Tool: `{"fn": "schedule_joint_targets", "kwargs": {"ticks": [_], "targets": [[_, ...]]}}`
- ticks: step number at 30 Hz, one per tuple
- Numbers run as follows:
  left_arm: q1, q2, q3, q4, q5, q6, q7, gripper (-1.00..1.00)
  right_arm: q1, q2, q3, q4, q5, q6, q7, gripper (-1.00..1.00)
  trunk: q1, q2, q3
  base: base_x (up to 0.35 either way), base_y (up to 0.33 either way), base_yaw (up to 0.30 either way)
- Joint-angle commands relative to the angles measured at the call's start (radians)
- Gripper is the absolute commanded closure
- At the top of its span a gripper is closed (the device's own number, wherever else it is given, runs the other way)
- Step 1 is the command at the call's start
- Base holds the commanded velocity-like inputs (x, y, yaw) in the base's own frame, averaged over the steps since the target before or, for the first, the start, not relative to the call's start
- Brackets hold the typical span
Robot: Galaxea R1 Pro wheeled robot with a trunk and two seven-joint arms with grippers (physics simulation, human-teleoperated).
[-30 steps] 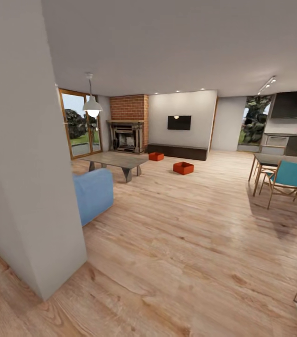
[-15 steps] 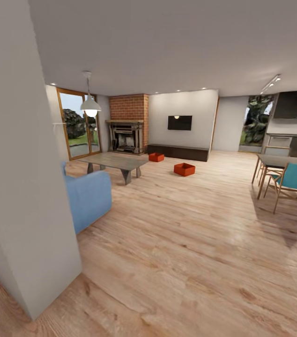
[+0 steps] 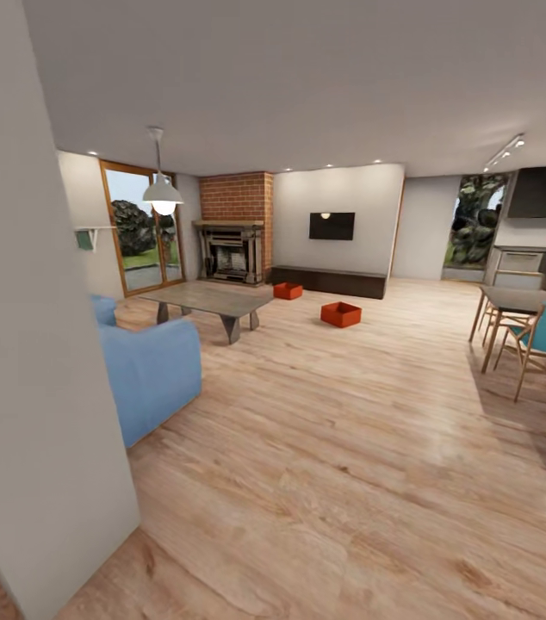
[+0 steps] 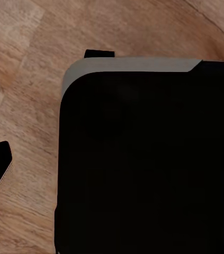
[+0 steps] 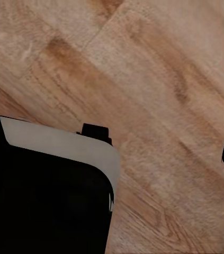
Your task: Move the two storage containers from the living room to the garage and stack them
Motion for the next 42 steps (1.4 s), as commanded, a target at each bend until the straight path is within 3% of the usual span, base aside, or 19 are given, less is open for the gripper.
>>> {"fn": "schedule_joint_targets", "kwargs": {"ticks": [1, 29, 42], "targets": [[0.0, 0.0, 0.001, 0.0, 0.006, -0.003, 0.001, -1.0, -0.001, 0.0, 0.009, 0.003, -0.009, -0.006, -0.001, -1.0, 0.001, 0.0, -0.001, 0.324, 0.0, 0.0], [0.0, -0.003, 0.004, 0.0, 0.006, -0.003, 0.003, -1.0, -0.001, 0.004, -0.008, 0.003, -0.015, -0.001, -0.001, -1.0, 0.001, 0.0, -0.001, 0.324, 0.0, 0.0], [0.0, -0.003, 0.002, 0.0, 0.012, -0.003, 0.005, -1.0, -0.001, 0.004, 0.004, 0.003, -0.011, -0.001, 0.002, -1.0, 0.001, 0.0, -0.001, 0.324, 0.0, 0.0]]}}
